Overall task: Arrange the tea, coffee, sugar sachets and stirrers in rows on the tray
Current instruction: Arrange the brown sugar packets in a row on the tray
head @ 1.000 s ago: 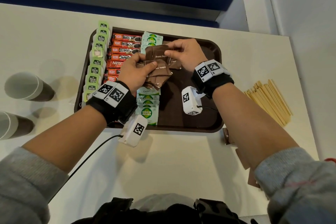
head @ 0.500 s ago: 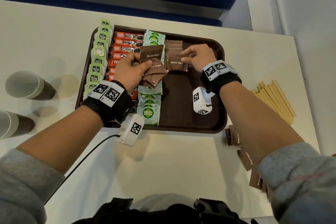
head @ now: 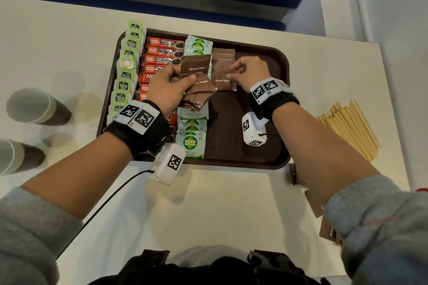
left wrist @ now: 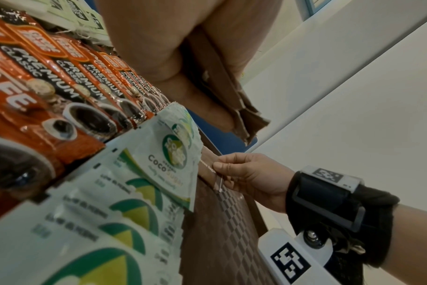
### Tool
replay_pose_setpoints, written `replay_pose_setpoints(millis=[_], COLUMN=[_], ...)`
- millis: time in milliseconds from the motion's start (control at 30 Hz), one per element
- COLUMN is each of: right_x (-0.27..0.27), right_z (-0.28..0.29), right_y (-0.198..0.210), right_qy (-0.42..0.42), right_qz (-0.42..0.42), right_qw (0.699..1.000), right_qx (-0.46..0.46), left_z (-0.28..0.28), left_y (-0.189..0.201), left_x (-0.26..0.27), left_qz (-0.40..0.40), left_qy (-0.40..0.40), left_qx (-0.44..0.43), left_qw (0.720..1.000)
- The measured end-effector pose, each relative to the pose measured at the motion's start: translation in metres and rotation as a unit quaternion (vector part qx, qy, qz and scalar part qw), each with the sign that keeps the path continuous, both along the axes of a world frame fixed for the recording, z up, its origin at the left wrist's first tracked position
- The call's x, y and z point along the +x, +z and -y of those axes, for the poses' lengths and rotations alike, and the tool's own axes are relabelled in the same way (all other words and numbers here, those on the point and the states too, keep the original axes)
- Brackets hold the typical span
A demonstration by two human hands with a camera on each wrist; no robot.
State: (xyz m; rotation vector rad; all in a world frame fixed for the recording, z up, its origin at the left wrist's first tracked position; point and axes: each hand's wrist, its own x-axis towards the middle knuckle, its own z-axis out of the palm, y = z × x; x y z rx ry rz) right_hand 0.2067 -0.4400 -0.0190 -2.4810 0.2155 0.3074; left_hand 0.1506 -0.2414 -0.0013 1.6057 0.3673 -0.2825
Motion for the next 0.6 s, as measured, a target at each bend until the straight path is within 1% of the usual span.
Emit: replay_pose_setpoints(millis=[133,600], right_x=[0.0010,-0.0033], right_z=[-0.0025,-0.0012], right_y=[-0.0009,-0.0053], right_qy=[0.012,-0.014], right_qz=[0.008,0.028], right_qw=[1.000,0.999], right_qx=[-0.011,0.007], left_z=[0.0001,0.0012], left_y=[0.0016,0.0001], left_x=[-0.0008,-0.0020], left_qz=[0.000,-0.003], left_qy=[-0.004,-0.008], left_qx=[0.000,0.013], left_qw=[1.000,1.000])
